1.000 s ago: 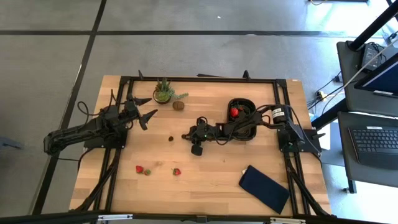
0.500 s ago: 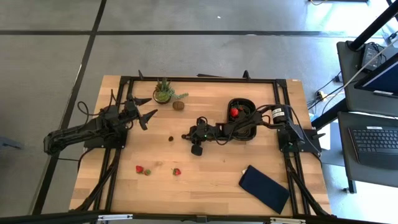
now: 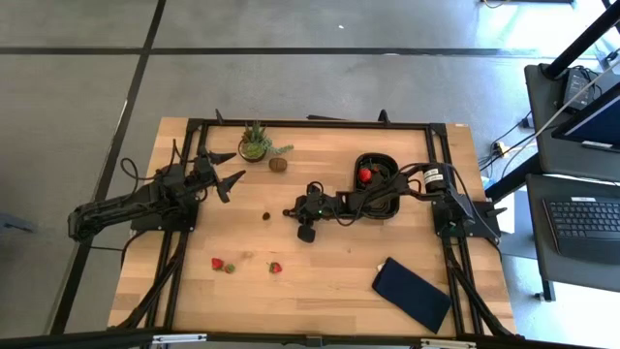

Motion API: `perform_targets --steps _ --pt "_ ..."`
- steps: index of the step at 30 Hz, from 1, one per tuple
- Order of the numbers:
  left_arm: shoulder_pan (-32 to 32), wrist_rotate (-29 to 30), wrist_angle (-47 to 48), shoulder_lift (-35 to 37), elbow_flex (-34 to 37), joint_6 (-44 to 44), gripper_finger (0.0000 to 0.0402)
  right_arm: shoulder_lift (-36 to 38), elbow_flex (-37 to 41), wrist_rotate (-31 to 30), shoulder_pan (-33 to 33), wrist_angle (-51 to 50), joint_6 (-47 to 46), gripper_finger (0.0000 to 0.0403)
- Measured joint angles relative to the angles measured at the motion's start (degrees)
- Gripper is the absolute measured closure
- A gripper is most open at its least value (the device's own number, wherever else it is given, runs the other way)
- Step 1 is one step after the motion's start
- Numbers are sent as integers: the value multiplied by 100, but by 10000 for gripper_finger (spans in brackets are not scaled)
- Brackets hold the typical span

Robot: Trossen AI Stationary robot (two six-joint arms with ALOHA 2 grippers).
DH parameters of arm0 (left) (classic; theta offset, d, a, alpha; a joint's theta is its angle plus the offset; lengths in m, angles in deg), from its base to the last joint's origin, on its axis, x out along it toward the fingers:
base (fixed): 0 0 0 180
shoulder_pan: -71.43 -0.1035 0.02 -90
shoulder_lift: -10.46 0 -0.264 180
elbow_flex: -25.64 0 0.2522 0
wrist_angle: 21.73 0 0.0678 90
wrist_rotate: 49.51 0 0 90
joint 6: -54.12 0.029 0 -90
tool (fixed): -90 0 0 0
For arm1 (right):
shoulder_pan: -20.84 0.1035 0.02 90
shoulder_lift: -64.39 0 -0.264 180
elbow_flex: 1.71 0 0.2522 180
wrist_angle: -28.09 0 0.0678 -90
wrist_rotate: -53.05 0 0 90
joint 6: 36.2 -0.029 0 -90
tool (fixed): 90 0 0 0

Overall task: Pick and placing Produce into tupperware
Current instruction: Put the black cherry into the black bin

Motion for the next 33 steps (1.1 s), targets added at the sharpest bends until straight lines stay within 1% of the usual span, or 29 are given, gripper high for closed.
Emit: perform_targets --steps 5,11,16,20,24,28,30,33 --pt "0 1 1 0 0 1 99 0 0 0 0 0 17 353" --pt "1 0 0 0 0 1 99 0 0 13 4 0 27 395" --pt "0 1 1 0 0 1 99 0 2 15 2 2 19 391" --pt "0 1 0 0 0 1 99 43 7 18 2 -28 19 398" --pt "0 1 2 0 0 0 99 394 28 -37 3 -377 22 397" --pt "2 1 2 0 0 1 99 1127 13 -580 -58 -1412 -55 399" --pt "2 1 2 0 0 1 99 1529 13 -934 -131 -2188 -366 399" --pt "2 1 2 0 0 2 99 2206 6 -1518 -246 -3537 -1065 399"
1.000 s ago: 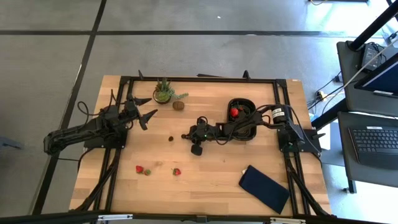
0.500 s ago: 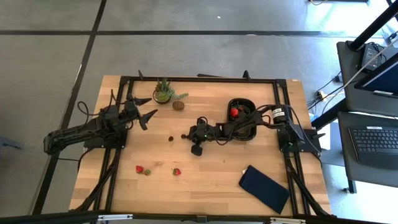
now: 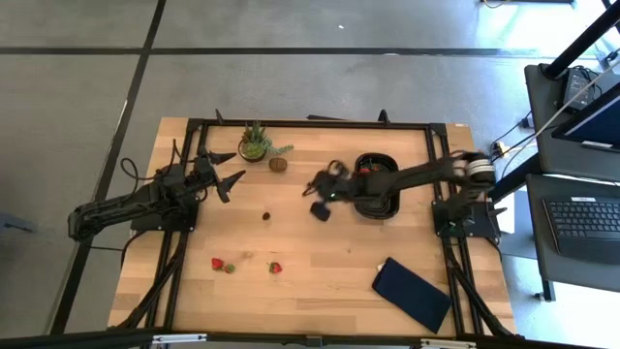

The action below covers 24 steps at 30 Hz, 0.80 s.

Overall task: Pick and placing Produce into tupperware
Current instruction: Put the black cherry into the black bin

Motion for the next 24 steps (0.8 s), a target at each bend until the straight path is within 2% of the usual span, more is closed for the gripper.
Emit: perform_targets --steps 2,6,10,24 --pt "0 -2 2 0 0 -2 99 410 -2 -278 -90 -1065 -574 399" --pt "-1 0 2 0 0 -2 99 993 -2 -333 -283 -3014 -1641 399" --pt "0 -2 2 0 0 -2 99 1112 0 -326 -496 -4107 -2212 399" --pt "-2 -2 1 0 1 -7 99 437 0 -235 -957 -4133 -1898 394"
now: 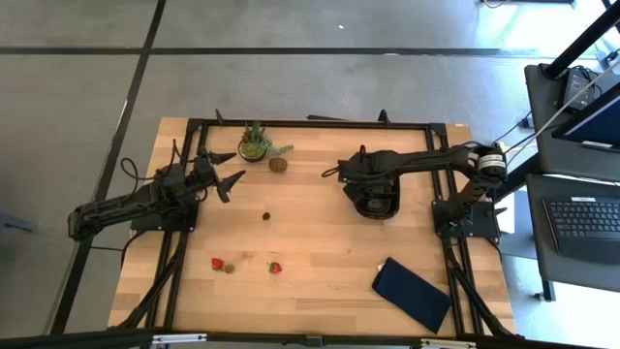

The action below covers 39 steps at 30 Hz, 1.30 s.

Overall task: Pick and placing Produce into tupperware
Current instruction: Put the black cherry into the black bin, then put the blackberry into the black bin

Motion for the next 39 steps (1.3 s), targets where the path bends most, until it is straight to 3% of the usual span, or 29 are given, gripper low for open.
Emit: perform_targets --steps 9,17,25,28,32,39 --pt "0 0 0 0 -1 2 99 -64 0 11 1 -31 129 345" --pt "0 2 1 0 -1 2 99 -64 -36 -24 1 -172 132 240" --pt "2 0 0 0 -1 2 99 -64 -843 -951 49 -551 214 182" --pt "2 0 -1 0 -1 4 99 -63 -1033 -941 85 181 635 176" --pt "0 0 1 0 -1 4 99 -60 -981 -607 175 1913 1718 175" --pt "2 2 -1 0 -1 4 99 -58 -470 1665 367 5154 3246 175"
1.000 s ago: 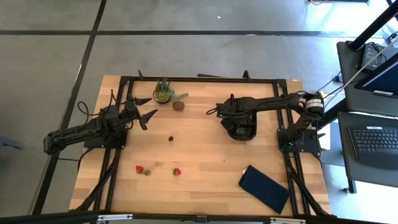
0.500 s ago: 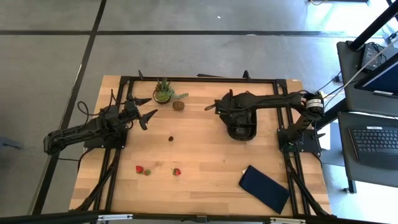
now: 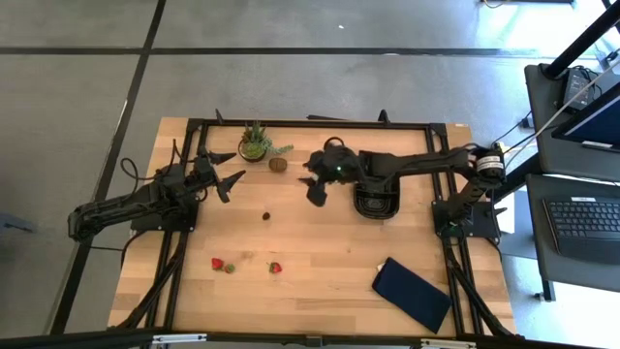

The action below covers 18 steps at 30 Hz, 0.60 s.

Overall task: Pick and placing Produce into tupperware
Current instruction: Put the blackberry into the black bin

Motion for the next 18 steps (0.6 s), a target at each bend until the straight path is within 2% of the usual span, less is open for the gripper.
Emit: perform_targets --steps 2,6,14,18 --pt "-1 -2 1 0 0 0 99 -59 131 295 61 671 50 175" --pt "0 -2 0 0 0 0 99 -408 277 343 146 1738 59 175" --pt "-2 0 1 0 0 0 99 -1750 0 346 328 2881 168 175" --pt "-2 0 2 0 0 0 99 -2294 -315 343 449 3145 367 175"
